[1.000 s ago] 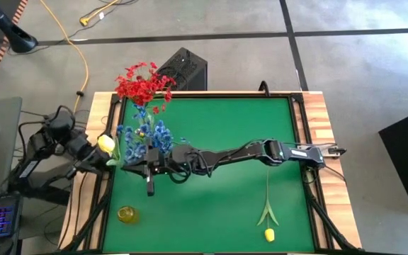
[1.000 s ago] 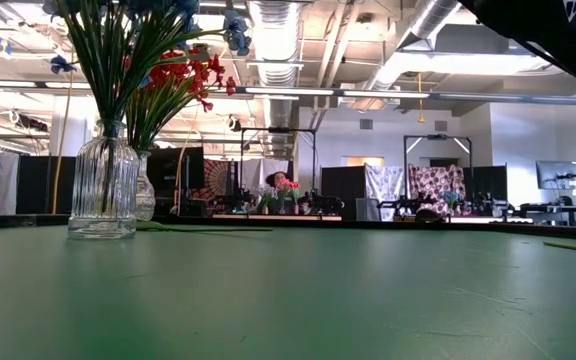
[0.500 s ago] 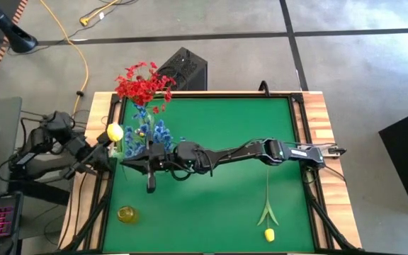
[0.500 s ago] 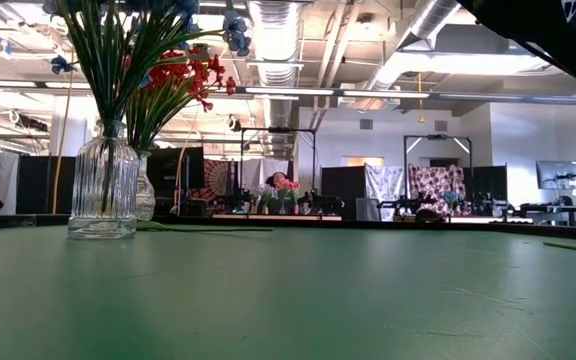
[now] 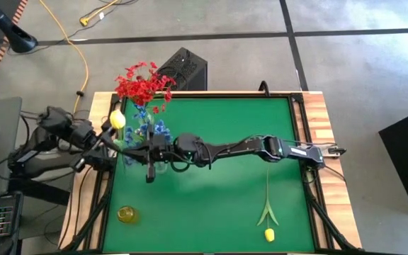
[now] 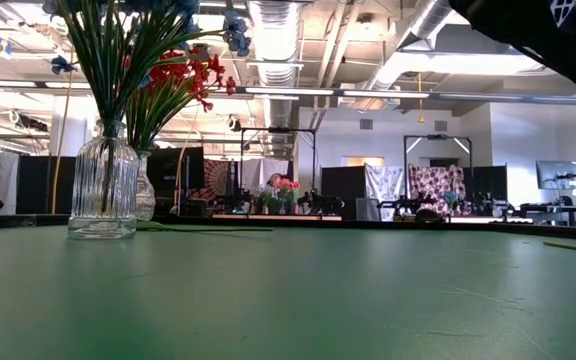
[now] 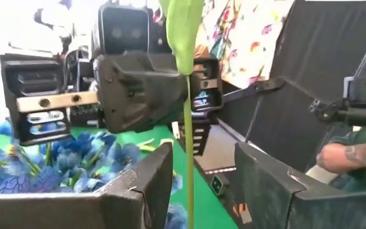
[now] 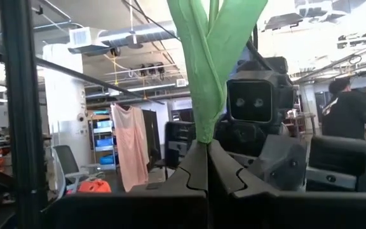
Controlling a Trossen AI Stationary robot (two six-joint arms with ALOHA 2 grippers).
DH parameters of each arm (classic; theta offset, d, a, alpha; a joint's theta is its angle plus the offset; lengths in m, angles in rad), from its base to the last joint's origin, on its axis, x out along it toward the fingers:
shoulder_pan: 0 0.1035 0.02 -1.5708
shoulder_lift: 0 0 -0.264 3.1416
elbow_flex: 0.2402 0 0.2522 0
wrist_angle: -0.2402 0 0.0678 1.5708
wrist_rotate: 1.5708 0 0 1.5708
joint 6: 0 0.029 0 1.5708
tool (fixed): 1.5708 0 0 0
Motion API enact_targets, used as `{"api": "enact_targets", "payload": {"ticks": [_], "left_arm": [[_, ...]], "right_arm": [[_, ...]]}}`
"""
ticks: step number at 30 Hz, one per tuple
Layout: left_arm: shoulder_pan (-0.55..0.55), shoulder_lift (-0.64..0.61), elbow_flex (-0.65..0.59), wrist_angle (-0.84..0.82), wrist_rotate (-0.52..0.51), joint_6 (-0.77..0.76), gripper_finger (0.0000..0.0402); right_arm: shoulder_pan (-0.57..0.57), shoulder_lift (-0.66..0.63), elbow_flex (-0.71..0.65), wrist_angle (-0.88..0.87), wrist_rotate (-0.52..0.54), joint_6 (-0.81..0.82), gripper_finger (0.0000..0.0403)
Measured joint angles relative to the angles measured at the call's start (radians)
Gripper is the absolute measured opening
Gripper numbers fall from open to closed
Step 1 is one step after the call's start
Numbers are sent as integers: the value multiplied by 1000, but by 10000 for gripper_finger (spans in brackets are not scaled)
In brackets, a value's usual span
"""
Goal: Sort flowers into vase by color
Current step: Put the top right yellow flower into the yellow vase
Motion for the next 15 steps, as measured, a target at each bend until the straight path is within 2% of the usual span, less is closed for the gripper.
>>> {"api": "enact_targets", "payload": {"ticks": [7, 15], "left_arm": [[0, 72, 0, -2, 18, -15, 157], [0, 79, 0, 37, -1, -21, 157]], "right_arm": [[-10, 0, 0, 0, -3, 0, 16], [-27, 0, 0, -1, -9, -14, 16]]}}
